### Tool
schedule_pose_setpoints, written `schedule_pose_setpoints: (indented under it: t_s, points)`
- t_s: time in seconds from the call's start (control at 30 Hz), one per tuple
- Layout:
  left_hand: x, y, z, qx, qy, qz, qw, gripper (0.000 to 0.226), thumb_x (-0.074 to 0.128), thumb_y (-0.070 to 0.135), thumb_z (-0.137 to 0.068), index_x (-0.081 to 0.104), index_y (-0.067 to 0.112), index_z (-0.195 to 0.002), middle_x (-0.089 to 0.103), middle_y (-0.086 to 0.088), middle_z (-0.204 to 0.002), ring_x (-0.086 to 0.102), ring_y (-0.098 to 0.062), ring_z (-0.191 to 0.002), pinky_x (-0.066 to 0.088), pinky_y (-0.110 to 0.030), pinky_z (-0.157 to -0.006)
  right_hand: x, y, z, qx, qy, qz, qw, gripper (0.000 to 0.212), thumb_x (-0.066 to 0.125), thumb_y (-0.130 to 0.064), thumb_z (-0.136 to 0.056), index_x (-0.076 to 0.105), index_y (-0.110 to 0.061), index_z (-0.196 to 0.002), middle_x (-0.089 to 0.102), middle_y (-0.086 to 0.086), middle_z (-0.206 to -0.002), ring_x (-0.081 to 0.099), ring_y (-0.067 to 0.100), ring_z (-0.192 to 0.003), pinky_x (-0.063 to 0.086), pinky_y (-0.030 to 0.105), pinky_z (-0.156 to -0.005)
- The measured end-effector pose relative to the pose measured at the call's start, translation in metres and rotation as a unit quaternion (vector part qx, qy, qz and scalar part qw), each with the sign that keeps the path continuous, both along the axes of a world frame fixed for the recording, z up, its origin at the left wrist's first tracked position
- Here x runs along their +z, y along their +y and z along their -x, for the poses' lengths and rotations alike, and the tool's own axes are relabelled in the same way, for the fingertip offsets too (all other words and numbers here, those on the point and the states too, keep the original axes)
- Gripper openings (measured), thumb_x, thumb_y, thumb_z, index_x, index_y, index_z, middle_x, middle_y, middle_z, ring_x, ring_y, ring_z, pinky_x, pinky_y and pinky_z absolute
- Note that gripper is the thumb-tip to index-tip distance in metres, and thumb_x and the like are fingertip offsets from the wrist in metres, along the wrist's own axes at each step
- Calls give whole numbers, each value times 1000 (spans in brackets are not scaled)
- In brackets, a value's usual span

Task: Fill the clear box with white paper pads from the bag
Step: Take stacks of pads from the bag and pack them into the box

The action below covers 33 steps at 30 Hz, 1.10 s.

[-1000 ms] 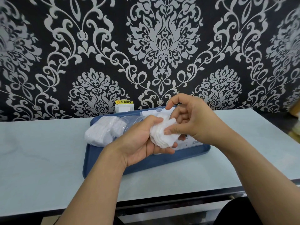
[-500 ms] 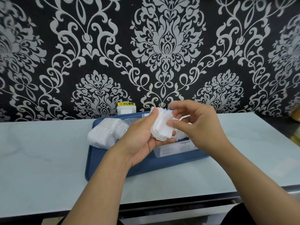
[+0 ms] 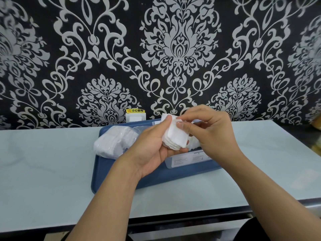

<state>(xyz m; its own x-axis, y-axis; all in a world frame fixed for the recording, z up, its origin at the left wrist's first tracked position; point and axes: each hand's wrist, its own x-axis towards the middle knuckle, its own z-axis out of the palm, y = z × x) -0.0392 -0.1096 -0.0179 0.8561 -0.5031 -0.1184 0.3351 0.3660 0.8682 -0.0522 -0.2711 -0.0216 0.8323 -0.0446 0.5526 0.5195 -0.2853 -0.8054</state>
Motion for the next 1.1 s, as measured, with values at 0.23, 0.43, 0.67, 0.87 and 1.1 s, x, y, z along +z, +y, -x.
schedule_pose_setpoints:
  t_s: [0.23, 0.43, 0.67, 0.87, 1.1]
  points:
    - [0, 3, -2, 13, 10, -8, 1000, 37, 47, 33, -103, 66, 3, -115, 77, -14, -102, 75, -24, -82, 62, -33, -65, 15, -15, 11, 63, -21, 35, 997, 7, 71, -5, -87, 72, -11, -91, 74, 3, -92, 70, 19, -87, 57, 31, -79]
    - [-1, 1, 0, -46, -4, -47, 998, 45, 47, 39, -101, 64, 5, -126, 72, -23, -110, 71, -24, -84, 61, -34, -63, 19, -17, 11, 127, 41, -7, 991, 8, 68, 0, -85, 69, -3, -93, 72, 4, -80, 66, 15, -73, 56, 25, -67]
    - [-2, 0, 2, -110, -25, -38, 993, 68, 42, 65, -87, 67, 15, -125, 71, -18, -102, 69, -22, -84, 61, -34, -66, 14, -14, 6, 97, 70, -1, 993, 24, 73, -1, -83, 70, -9, -106, 76, 10, -78, 65, 33, -69, 56, 53, -72]
    - [-1, -2, 5, -98, -35, -36, 994, 54, 62, 44, -83, 67, 6, -120, 71, -19, -102, 72, -24, -78, 62, -31, -62, 15, -8, 8, 76, 64, -13, 995, 29, 76, -9, -77, 70, -7, -106, 75, 14, -79, 65, 30, -66, 58, 39, -64]
    - [-2, -6, 2, -58, 1, 8, 998, 51, 47, 44, -99, 61, 3, -126, 68, -16, -99, 62, -22, -75, 60, -28, -60, 11, -6, 9, -23, 18, -39, 999, 12, 82, 2, -75, 79, -6, -84, 78, 5, -80, 72, 31, -74, 62, 33, -70]
